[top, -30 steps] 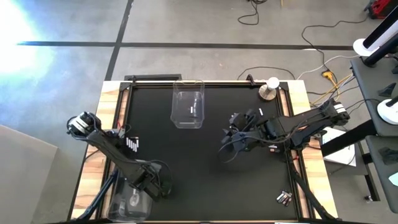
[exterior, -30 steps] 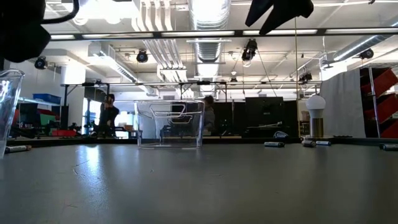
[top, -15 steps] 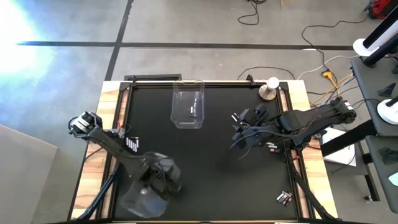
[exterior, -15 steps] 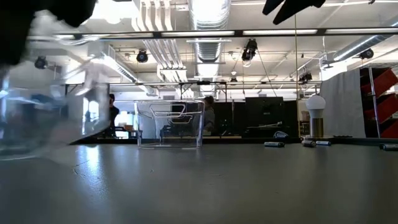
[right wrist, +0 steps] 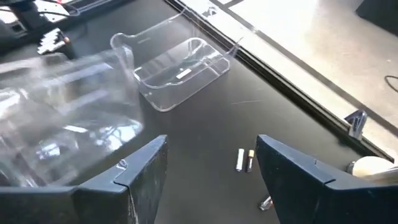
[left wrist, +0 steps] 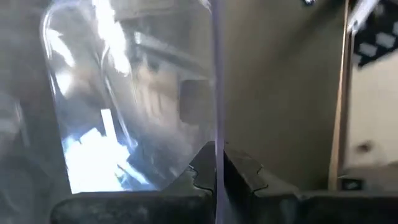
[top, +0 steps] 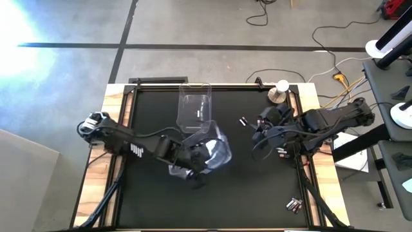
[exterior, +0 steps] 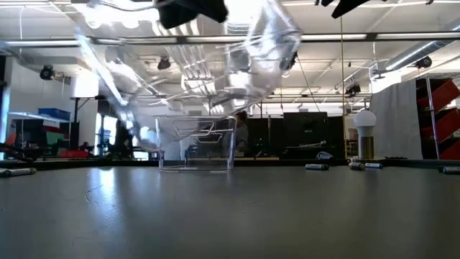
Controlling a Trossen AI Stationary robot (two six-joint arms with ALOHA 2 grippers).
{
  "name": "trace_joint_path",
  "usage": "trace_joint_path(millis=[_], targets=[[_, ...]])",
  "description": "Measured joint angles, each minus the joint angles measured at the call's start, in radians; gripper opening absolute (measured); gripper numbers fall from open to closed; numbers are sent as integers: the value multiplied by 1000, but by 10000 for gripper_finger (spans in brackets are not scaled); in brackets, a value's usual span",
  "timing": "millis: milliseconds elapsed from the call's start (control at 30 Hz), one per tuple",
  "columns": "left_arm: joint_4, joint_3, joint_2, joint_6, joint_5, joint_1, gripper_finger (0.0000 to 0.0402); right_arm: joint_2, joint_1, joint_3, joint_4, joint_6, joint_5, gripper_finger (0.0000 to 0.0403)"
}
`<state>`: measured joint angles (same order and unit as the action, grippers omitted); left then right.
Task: Sort batteries
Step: Move the bottom transparent bin to the right side of the top transparent bin
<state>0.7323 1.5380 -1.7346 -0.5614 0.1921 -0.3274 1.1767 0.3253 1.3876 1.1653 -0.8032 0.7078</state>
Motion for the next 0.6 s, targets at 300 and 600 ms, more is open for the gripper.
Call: trace_joint_path(millis=[300, 600], targets=[[166, 297, -249, 577, -112, 34, 0, 12, 181, -3, 14, -6, -35, 241], [369, 544, -432, 1024, -179, 86, 0, 30, 399, -11, 67, 113, -208, 245]])
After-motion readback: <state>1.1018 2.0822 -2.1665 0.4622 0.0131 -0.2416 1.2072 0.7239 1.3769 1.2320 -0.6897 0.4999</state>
